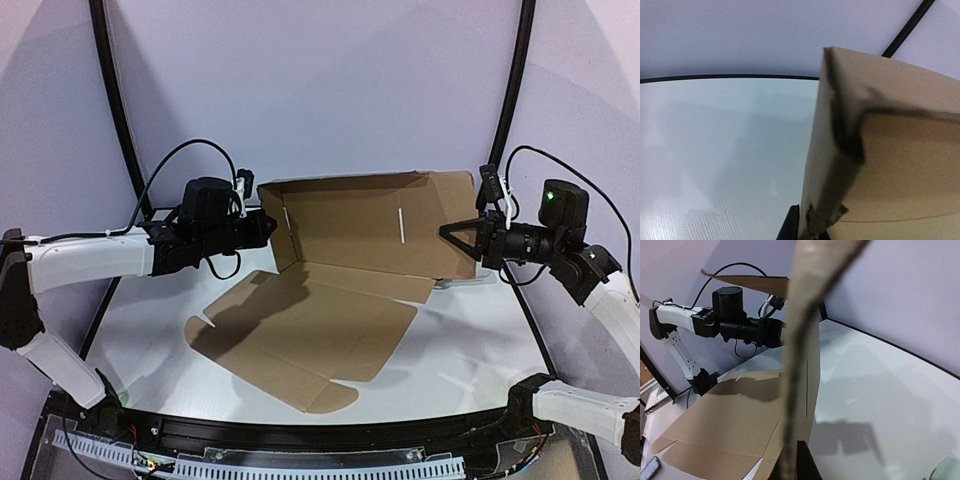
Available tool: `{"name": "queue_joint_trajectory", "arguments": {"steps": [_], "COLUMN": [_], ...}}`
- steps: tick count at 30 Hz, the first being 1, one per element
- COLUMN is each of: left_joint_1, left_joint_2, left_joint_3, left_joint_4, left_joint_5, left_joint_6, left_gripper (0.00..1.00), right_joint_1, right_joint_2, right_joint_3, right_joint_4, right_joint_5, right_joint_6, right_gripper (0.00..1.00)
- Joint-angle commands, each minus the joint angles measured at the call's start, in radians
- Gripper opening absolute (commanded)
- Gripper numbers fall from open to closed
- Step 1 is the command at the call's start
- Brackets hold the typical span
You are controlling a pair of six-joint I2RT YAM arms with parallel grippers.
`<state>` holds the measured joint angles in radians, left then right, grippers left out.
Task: Fold the paper box
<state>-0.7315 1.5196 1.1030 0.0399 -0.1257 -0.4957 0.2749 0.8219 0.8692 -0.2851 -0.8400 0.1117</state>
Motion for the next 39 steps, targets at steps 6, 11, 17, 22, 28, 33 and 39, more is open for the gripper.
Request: {"name": "queue_joint_trajectory", "arguments": {"steps": [6, 11, 17, 22, 28, 33, 39], "left_joint_1": [0.021, 0.021, 0.021, 0.021, 0.021, 0.021, 0.02], "left_joint_2": [-0.057, -0.108, -0.138, -0.139, -0.152, -0.158, -0.168], "left_joint_3": [-0.022, -0.035, -0.047, -0.037, -0.051, -0.055, -0.058], "left_joint_4": [-0.084, -0.143, -0.172, -0.226, -0.252, -0.274, -0.302], "left_joint_5": [-0.256, -0.363, -0.344, -0.307, -0.301, -0.272, -0.291], "left_joint_6": [0.136, 0.205, 0.253, 0.282, 0.275, 0.258, 0.226], "left_gripper": [0.01, 0.01, 0.01, 0.01, 0.01, 0.01, 0.01], "right_joint_1": [0.001, 0.001, 0.001, 0.006, 0.109, 0.191, 0.206], "right_joint_2": [-0.046, -0.128, -0.087, 0.105, 0.355, 0.512, 0.578], "right_joint_3": [0.029, 0.004, 0.045, 0.167, 0.334, 0.413, 0.435], "right_joint_4": [-0.065, -0.058, -0.026, -0.019, -0.082, -0.161, -0.197], "right_joint_5": [0.242, 0.432, 0.55, 0.508, 0.587, 0.625, 0.621], "right_joint_6": [-0.044, -0.104, -0.185, -0.242, -0.445, -0.632, -0.711], "right_gripper": [0.98, 0.98, 0.98, 0.98, 0.98, 0.98, 0.98]}}
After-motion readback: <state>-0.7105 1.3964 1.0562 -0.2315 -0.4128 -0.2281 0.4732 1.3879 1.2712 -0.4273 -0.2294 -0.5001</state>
